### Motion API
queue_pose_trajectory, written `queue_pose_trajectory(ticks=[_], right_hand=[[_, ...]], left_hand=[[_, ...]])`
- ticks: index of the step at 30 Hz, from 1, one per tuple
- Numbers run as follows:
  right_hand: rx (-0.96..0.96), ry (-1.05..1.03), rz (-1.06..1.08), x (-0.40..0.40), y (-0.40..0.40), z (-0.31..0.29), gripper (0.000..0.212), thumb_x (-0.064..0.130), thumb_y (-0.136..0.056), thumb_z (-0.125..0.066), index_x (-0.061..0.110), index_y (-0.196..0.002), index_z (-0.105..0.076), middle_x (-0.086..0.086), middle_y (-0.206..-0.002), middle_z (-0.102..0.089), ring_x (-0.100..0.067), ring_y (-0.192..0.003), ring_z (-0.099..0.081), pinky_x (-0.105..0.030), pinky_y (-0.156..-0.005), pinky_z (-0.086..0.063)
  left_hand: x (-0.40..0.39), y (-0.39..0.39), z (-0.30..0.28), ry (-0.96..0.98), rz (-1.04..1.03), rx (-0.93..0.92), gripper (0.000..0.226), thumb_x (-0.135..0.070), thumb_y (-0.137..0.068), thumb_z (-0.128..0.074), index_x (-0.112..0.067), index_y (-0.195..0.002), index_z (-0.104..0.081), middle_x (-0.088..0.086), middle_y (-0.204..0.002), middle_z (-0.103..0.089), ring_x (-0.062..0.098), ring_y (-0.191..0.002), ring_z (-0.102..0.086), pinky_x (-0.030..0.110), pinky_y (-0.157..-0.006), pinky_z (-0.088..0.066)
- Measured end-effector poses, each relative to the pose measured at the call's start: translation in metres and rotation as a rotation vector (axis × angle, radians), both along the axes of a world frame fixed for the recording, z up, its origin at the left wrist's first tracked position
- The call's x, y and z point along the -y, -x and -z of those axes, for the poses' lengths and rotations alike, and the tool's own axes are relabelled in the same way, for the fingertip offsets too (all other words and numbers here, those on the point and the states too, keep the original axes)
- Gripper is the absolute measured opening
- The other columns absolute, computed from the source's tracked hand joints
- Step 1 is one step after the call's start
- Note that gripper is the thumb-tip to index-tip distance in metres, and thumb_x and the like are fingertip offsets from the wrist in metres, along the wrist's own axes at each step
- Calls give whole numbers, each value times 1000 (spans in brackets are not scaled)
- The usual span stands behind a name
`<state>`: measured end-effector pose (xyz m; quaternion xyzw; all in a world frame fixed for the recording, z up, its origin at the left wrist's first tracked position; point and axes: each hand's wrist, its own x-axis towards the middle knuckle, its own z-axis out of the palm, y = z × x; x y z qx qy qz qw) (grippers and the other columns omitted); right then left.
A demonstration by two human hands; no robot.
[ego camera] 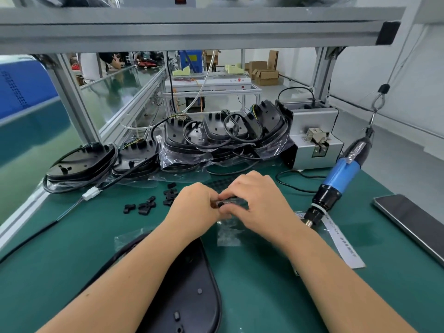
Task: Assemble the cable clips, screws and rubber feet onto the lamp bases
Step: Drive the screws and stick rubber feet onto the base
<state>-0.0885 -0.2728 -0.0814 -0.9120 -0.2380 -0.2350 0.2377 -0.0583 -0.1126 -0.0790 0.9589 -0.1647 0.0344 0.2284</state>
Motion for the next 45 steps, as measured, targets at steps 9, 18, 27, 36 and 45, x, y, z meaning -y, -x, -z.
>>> queue_pose_trajectory(ticks=[9,18,27,36,45], right_hand=[[-35,-130,58,-8,2,3,8,24,-81,-75,22,-89,-73,9,-89,-65,-17,-93,-52,-37,-82,-44],[-73,-211,77,-10,3,4,10,13,-75,-78,18,-76,-69,13,-78,-57,-11,-84,-53,-26,-72,-42],[-80,-175,60,-7,3,4,10,15,-79,-77,17,-77,-68,12,-80,-56,-11,-84,-51,-22,-72,-39],[-224,-293,-57,2,10,-4,11,7,-82,-72,15,-77,-66,5,-85,-63,-9,-81,-57,-25,-74,-47],[-798,-832,-139,0,17,-12,17,2,-90,-63,10,-74,-64,4,-59,-55,-8,-52,-47,-21,-51,-43]], left_hand=[[-1,1,0,70,0,-3,25,-33,-78,-75,-13,-65,-67,8,-63,-64,16,-53,-44,27,-52,-39],[0,2,2,20,2,5,24,-37,-78,-75,-15,-69,-71,6,-68,-65,18,-60,-51,28,-56,-45],[-1,1,1,-14,6,-2,30,-42,-78,-75,-24,-59,-61,-5,-54,-47,7,-51,-39,23,-48,-32],[1,2,-2,-89,-16,-45,29,-48,-77,-74,-20,-72,-71,-4,-66,-60,16,-66,-55,24,-54,-40],[-19,9,-19,-391,78,6,70,-67,-67,-71,-24,-123,-63,-4,-120,-62,21,-118,-50,37,-84,-48]])
